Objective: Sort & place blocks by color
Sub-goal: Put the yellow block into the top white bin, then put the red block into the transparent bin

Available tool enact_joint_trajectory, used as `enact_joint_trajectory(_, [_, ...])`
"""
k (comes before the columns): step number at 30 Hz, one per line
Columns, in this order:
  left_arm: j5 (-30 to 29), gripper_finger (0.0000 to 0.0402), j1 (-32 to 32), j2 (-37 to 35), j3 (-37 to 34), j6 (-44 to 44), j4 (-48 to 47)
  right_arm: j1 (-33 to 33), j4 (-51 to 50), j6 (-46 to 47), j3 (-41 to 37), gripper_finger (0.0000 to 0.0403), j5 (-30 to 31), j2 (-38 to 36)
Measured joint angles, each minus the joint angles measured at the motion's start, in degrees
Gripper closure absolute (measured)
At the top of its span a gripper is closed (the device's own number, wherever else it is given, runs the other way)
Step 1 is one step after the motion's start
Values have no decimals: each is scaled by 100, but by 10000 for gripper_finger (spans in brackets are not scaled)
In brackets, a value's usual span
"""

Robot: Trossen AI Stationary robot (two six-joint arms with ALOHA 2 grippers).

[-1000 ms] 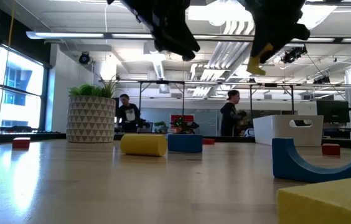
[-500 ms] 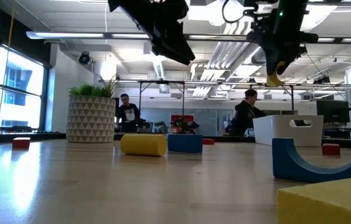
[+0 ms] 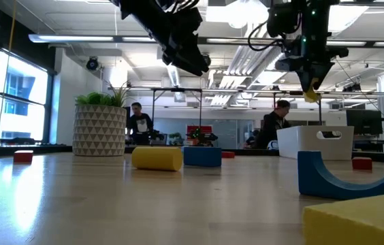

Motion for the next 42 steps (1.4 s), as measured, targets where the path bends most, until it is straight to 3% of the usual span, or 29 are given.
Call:
enact_joint_trajectory(9, [-3, 170, 101, 0, 0, -1, 4, -660, 679, -709, 0, 295, -582, 484])
enact_joint_trajectory(18, [-18, 171, 176, 0, 0, -1, 6, -953, 663, -988, -2, 295, -791, 1424])
enact_joint_trajectory(26, [-19, 171, 221, 0, -2, -1, 8, -1310, 700, -1347, -2, 294, -1030, 1822])
enact_joint_trajectory(35, [-17, 171, 219, 0, -2, -1, 14, -1465, 830, -1595, -2, 183, -877, 1845])
enact_joint_trajectory(42, [-17, 170, 219, 0, 0, -9, 13, -1461, 920, -1593, 12, 178, -1279, 1845])
